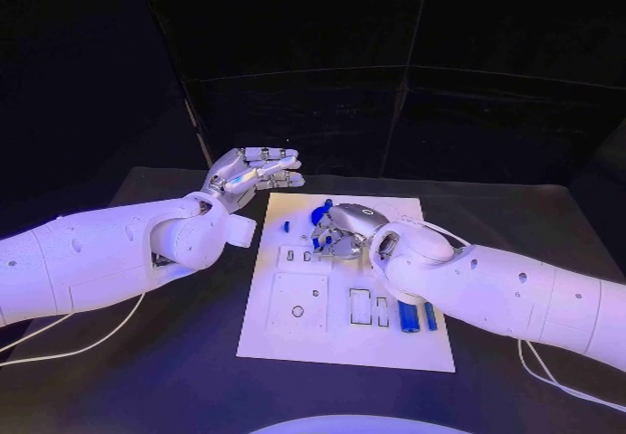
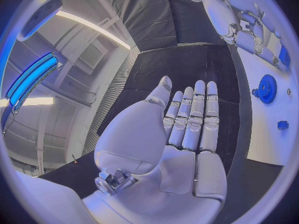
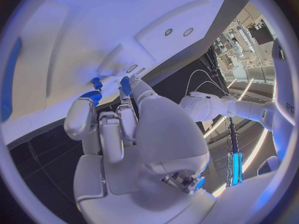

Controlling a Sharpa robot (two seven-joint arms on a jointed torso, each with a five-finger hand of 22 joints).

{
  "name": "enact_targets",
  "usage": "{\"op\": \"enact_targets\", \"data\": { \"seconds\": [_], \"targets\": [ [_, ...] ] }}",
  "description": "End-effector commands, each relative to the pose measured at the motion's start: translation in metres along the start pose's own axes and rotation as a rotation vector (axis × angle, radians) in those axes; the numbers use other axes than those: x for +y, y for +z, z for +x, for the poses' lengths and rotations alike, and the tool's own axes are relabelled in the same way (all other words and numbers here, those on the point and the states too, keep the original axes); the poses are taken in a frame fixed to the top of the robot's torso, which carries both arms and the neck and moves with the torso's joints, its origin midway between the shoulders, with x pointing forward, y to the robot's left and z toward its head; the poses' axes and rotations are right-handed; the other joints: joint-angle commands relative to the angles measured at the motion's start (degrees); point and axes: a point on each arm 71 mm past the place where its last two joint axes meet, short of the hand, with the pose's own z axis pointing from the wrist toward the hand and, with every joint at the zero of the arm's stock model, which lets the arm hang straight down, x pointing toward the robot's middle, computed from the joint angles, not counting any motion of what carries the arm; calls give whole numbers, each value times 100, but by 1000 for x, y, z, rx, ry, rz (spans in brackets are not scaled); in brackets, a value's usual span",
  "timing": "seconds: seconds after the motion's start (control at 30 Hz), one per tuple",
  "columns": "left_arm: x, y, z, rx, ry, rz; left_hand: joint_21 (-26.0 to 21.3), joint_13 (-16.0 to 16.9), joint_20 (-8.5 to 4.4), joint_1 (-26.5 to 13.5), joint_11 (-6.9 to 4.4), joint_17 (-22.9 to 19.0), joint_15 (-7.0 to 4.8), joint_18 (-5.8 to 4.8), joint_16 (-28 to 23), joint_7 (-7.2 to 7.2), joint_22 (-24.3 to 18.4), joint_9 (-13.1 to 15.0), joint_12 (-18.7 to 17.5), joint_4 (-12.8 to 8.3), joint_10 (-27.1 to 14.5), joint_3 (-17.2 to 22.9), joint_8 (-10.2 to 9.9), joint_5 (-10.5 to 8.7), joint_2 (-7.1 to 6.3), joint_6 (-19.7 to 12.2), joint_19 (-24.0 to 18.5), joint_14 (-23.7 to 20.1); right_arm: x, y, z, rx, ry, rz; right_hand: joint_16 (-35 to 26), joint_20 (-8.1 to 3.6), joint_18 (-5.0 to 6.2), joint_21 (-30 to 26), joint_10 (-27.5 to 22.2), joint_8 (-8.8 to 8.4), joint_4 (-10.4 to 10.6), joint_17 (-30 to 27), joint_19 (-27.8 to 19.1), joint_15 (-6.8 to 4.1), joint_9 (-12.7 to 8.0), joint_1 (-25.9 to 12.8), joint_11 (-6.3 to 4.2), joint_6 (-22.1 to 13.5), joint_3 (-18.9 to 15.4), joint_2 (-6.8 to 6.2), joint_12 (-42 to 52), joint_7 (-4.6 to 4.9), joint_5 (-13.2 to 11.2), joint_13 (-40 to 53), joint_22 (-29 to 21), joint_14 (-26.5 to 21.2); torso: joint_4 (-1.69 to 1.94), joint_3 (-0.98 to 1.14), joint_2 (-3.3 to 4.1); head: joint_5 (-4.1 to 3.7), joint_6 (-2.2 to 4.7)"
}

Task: Assemble the parts on the task board

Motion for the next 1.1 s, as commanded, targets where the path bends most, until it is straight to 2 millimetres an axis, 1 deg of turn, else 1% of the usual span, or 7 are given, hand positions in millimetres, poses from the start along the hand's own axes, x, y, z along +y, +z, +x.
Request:
{"op": "enact_targets", "data": {
  "seconds": [0.03,0.27,0.4,0.53,0.77,0.9,1.1],
  "targets": [
    [-2,1,1,7,2,23,-22,-2,3,-20,17,5,-4,73,-31,22,-8,-3,-24,-23,26,-26,-29,21,49,38,29,37,4,1,2,18,-18,-8,-18,-17,-73,-12,29,14,-8,1199,-17,-26,0,6,-45,44,32,-4,0,-35,27,208,-7,535,1,3,0,9,-8],
    [-2,2,1,8,2,19,-24,-3,4,-23,19,5,-3,72,-33,25,-9,-3,-27,-22,25,-28,-32,21,50,37,29,36,10,3,9,47,-8,-19,-19,-12,-72,-16,30,3,-7,1198,-20,-19,-5,-32,-37,35,41,-36,1,-27,22,212,-15,535,3,-1,-3,9,-27],
    [-2,2,1,9,1,18,-26,-4,4,-26,22,4,-1,71,-37,29,-10,-5,-32,-22,23,-33,-36,21,50,33,29,34,9,3,11,60,-4,-12,-21,-10,-71,-19,29,1,-7,1195,-24,-17,-6,-45,-36,35,42,-51,0,-26,19,211,-22,534,-6,0,-4,-2,-24],
    [-1,2,2,11,0,17,-29,-5,4,-30,25,4,2,70,-42,32,-12,-7,-38,-23,19,-38,-42,21,48,29,28,31,8,3,12,72,-5,-3,-22,-8,-70,-22,25,-2,-6,1192,-27,-15,-7,-64,-33,34,43,-70,-6,-24,14,206,-26,533,4,-3,-3,-17,-31],
    [-1,3,2,13,-1,16,-29,-5,4,-30,25,4,2,70,-42,32,-12,-7,-38,-23,19,-38,-42,21,48,29,28,31,7,3,15,98,-7,6,-30,-5,-64,-34,3,-7,-9,1176,-44,-13,-9,-75,-32,29,46,-86,-34,-22,16,179,-56,530,12,4,-4,-34,-22],
    [-1,3,3,15,-2,15,-32,-5,5,-32,28,3,4,69,-45,34,-13,-8,-43,-23,17,-43,-46,21,47,25,27,29,5,2,17,109,-17,21,-37,-2,-59,-47,-14,-17,-18,1161,-61,-10,-13,-86,-29,18,55,-112,-53,-17,31,162,-85,526,9,4,0,-29,-28],
    [0,4,3,16,-2,13,-36,-6,6,-32,32,2,6,67,-51,40,-14,-10,-50,-26,12,-47,-54,21,47,19,26,26,-2,-1,14,87,-40,51,-41,7,-58,-54,-24,-34,-41,1153,-65,-2,-18,-115,-21,9,120,-156,-62,-9,171,161,-89,524,-8,1,-4,-25,-47]
  ]
}}
